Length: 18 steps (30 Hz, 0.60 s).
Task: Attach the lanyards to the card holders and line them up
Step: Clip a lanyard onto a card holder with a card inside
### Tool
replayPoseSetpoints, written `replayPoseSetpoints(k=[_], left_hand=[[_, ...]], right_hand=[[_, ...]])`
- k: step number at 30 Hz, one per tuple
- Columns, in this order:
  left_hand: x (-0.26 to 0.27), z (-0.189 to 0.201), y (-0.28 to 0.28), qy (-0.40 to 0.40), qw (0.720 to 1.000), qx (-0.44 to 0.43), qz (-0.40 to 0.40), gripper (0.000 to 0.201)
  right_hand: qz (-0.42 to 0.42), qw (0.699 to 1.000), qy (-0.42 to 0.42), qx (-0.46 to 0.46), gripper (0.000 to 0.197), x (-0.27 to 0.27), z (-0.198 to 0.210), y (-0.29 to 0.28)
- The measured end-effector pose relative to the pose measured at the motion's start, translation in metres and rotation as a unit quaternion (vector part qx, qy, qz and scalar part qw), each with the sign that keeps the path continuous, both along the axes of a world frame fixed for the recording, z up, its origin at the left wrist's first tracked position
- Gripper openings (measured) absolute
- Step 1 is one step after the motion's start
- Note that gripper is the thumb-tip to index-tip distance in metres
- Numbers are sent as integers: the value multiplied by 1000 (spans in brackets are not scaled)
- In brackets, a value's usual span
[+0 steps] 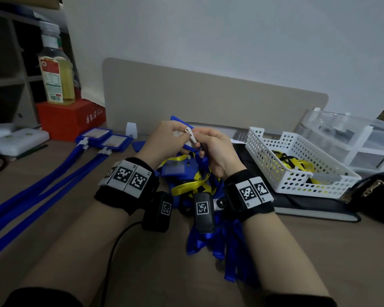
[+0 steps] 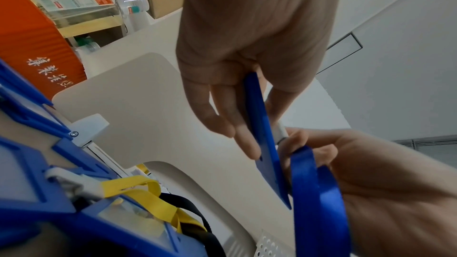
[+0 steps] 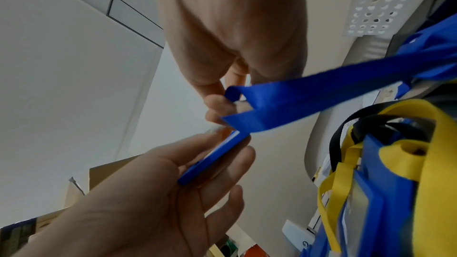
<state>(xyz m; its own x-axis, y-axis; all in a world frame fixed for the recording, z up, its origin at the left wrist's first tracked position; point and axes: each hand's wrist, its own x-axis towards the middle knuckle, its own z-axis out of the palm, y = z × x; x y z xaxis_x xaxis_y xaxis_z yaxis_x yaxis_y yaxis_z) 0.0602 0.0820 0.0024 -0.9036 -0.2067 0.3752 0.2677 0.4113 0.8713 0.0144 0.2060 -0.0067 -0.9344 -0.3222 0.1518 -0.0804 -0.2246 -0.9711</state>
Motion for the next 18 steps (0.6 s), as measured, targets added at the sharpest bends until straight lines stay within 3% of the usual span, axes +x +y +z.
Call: replayPoseSetpoints(k=[13, 18], left_hand=[[2, -1, 4, -46, 997, -35, -50, 23], [1, -2, 1, -36, 998, -32, -38, 22]], right_hand=[[-22, 997, -46, -59, 15, -1, -1, -2], [-27, 1000, -5, 4, 10, 1, -2, -3]])
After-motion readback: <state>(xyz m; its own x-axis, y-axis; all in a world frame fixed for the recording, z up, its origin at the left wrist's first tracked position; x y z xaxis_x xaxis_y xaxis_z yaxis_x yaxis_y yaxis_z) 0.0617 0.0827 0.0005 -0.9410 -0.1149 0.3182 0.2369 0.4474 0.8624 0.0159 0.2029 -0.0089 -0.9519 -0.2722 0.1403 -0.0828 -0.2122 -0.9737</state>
